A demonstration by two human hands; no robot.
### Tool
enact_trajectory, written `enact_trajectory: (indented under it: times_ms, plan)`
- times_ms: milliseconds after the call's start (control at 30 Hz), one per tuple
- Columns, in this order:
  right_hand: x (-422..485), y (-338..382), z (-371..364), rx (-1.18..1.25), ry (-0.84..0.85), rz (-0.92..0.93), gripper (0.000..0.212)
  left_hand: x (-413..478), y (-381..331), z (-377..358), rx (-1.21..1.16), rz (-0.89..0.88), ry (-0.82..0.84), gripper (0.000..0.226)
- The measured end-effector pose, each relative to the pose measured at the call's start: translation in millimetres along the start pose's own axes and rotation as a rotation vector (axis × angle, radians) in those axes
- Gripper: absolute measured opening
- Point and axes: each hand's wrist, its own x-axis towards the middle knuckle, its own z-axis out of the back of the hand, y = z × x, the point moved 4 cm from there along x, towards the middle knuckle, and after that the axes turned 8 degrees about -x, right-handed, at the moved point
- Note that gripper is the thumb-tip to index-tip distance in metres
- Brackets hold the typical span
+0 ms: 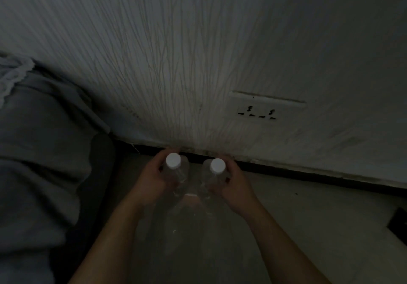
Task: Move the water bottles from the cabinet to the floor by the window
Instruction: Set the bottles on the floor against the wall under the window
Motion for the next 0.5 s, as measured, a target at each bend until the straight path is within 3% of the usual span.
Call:
enact_trajectory:
  times_ms: [300,500]
  plan:
    - [-3.8,4.1,3.3,-0.062,0.007,0.001,0.072,-6.2,-0.2,-0.9,-0.039,0.009,0.018,0.055]
    - [-11.4,13.7,22.0,-0.102,-0.019,0.005,0.072,-8.3,-11.5,3.6,0.074,-0.037,0.021,0.086]
